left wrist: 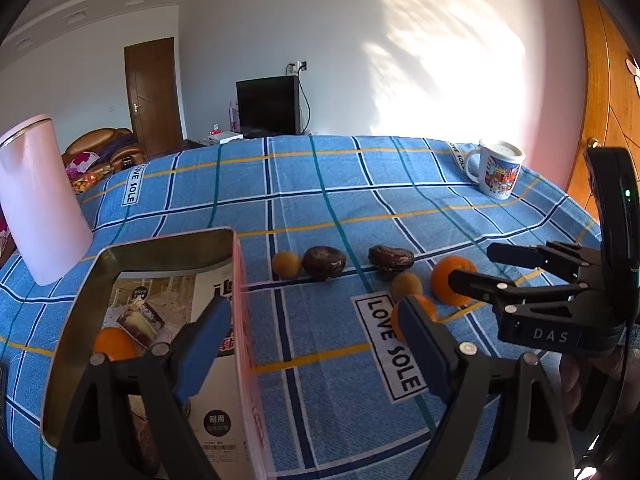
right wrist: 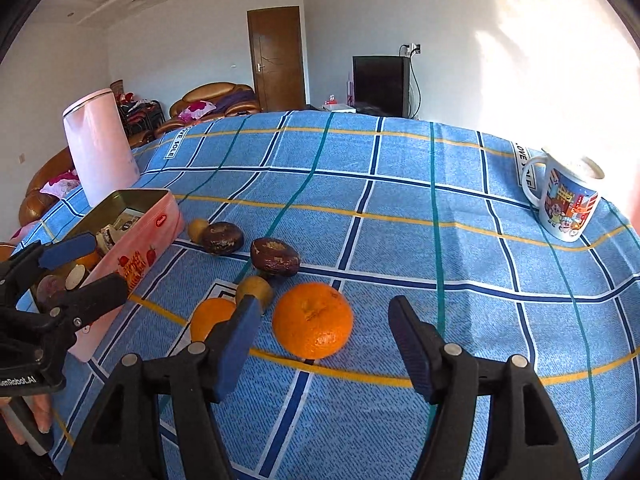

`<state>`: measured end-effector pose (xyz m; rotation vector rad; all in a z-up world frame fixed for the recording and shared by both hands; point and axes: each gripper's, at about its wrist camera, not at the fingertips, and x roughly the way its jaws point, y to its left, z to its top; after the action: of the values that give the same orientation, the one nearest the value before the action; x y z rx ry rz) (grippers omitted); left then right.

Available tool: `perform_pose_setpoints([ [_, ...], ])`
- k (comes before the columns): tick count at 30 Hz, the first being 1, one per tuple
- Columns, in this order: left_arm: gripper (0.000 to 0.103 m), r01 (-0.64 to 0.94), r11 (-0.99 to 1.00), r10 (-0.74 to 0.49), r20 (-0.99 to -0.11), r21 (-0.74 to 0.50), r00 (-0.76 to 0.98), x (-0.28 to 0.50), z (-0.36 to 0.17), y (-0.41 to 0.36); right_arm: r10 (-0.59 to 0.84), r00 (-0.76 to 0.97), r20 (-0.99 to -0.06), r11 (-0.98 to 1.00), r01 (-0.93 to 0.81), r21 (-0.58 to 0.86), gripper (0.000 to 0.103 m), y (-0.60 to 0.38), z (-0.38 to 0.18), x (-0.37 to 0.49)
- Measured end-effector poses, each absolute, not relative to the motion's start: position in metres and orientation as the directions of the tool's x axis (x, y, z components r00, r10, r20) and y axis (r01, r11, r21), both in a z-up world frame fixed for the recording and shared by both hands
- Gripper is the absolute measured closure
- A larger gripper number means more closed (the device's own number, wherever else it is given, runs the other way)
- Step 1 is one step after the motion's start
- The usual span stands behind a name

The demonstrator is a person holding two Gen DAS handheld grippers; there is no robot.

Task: Organize fruits
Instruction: 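Grasp a small orange with the left tool while the right tool grasps a large orange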

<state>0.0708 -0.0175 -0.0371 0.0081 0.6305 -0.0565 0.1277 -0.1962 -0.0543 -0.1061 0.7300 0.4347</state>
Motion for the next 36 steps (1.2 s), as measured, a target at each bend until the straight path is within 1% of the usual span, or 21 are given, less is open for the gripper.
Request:
perform_pose_setpoints([
  [8,0.014,0.02,1.0,-0.015,-0.613,0.001,0.79,0.087,-0.043,0.004,0.341,0.587,-0.734,0.899,-0.433,0.071,0.035,-0.182,-0.068,0.146],
  [10,0.012,-0.012,1.0,0.02,-0.61,0.017,0.792,0.088,-0.043,0.013,0.34,0.579,-0.741,0.898,-0.435,0.072,0.043,-0.181,-0.069,0.147],
  [11,0.01,-0.026,1.0,0.028,-0.612,0.011,0.79,0.09,-0.043,0.019,0.339,0.575,-0.745,0.897,-0.436,0.072,0.049,-0.181,-0.07,0.147],
  [12,0.01,-0.037,0.999,0.028,-0.613,-0.002,0.789,0.091,-0.044,0.025,0.335,0.575,-0.746,0.899,-0.432,0.071,0.052,-0.181,-0.07,0.147],
  [15,0.01,-0.067,0.998,0.048,-0.614,-0.008,0.788,0.093,-0.043,0.035,0.336,0.575,-0.746,0.899,-0.433,0.07,0.053,-0.182,-0.07,0.146],
  [17,0.01,-0.048,0.999,0.024,-0.609,-0.023,0.793,0.09,-0.041,0.032,0.341,0.579,-0.741,0.899,-0.431,0.078,0.054,-0.184,-0.069,0.146],
  [21,0.01,0.022,1.0,-0.021,-0.588,-0.004,0.808,0.08,-0.034,0.004,0.322,0.637,-0.7,0.917,-0.395,0.062,0.054,-0.194,-0.06,0.135],
  [25,0.01,0.124,0.992,-0.106,-0.621,-0.014,0.776,0.088,-0.038,-0.032,0.312,0.668,-0.675,0.932,-0.353,0.081,0.054,-0.208,-0.055,0.13],
  [28,0.011,0.166,0.986,-0.128,-0.65,-0.003,0.749,0.097,-0.047,-0.052,0.311,0.68,-0.664,0.939,-0.328,0.105,0.054,-0.219,-0.054,0.13],
  [29,0.013,0.18,0.984,-0.136,-0.666,-0.003,0.733,0.1,-0.05,-0.057,0.31,0.681,-0.663,0.94,-0.322,0.109,0.054,-0.221,-0.054,0.13],
  [30,0.017,0.196,0.98,-0.158,-0.681,-0.021,0.715,0.104,-0.052,-0.06,0.312,0.684,-0.659,0.941,-0.318,0.116,0.054,-0.223,-0.053,0.129],
  [34,0.023,0.23,0.968,-0.226,-0.722,-0.095,0.654,0.116,-0.06,-0.066,0.318,0.691,-0.649,0.942,-0.311,0.129,0.054,-0.226,-0.052,0.128],
  [35,0.032,0.236,0.966,-0.236,-0.733,-0.106,0.638,0.119,-0.062,-0.067,0.317,0.691,-0.65,0.941,-0.313,0.127,0.054,-0.226,-0.052,0.128],
  [36,0.045,0.244,0.963,-0.246,-0.742,-0.114,0.624,0.121,-0.065,-0.069,0.318,0.691,-0.649,0.941,-0.315,0.125,0.054,-0.225,-0.052,0.128],
])
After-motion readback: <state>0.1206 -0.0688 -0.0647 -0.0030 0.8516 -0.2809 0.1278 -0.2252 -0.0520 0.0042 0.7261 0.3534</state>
